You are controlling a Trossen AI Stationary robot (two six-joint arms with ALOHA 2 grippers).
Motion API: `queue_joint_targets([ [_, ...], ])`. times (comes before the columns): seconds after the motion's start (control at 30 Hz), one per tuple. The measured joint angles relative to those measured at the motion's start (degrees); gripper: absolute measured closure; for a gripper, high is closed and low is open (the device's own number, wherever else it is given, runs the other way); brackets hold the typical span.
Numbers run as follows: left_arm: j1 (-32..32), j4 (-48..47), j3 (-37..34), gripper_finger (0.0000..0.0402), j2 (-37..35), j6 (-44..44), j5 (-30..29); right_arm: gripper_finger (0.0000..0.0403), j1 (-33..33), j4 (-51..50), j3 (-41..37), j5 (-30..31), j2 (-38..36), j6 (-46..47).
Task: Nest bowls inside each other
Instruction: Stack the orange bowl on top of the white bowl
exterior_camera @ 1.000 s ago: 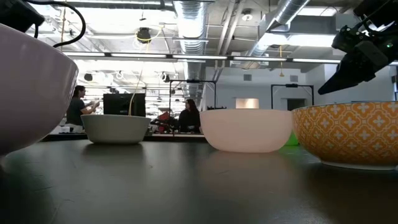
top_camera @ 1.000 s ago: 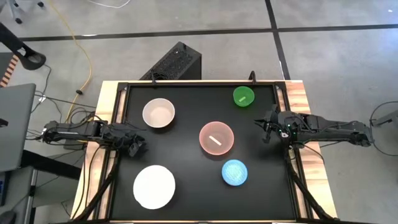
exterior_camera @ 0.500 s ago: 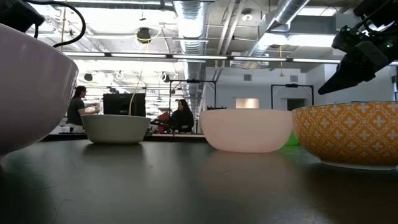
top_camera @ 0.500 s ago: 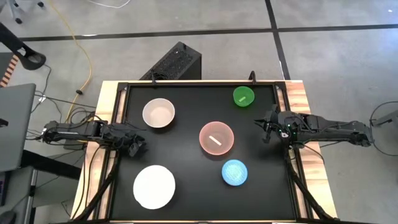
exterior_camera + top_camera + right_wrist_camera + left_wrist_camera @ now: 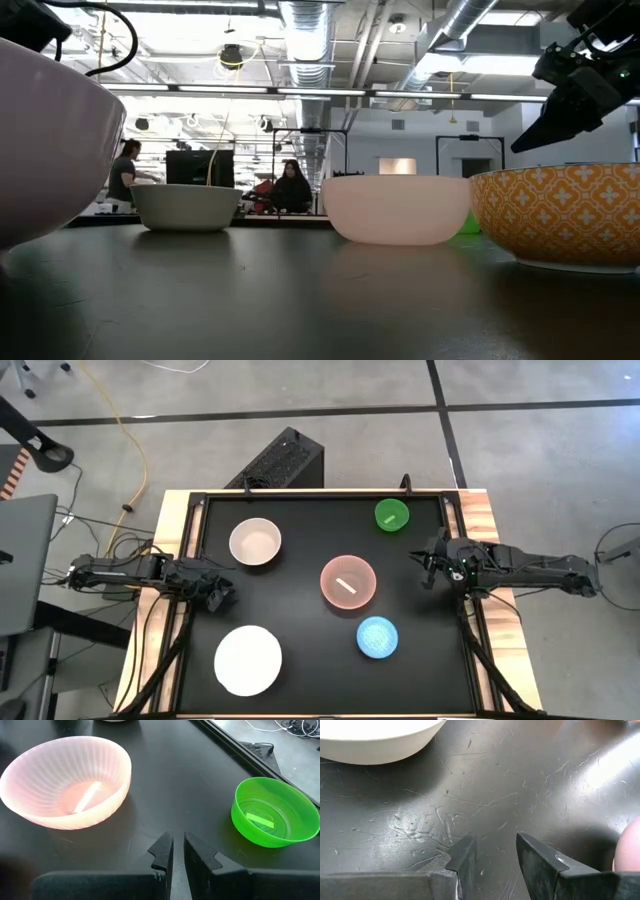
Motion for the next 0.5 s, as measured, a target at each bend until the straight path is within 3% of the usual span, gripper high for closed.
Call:
queue_joint_targets([
  [0.33, 0.0, 0.0, 0.0, 0.0274, 0.0, 0.0, 0.0, 0.0337, -0.2, 0.2, 0.0, 0.0, 0.0, -0.1],
  [0.5, 0.0, 0.0, 0.0, 0.0274, 0.0, 0.0, 0.0, 0.0337, -0.3, 6.8, -1.2, 0.2, 0.0, -1.0],
])
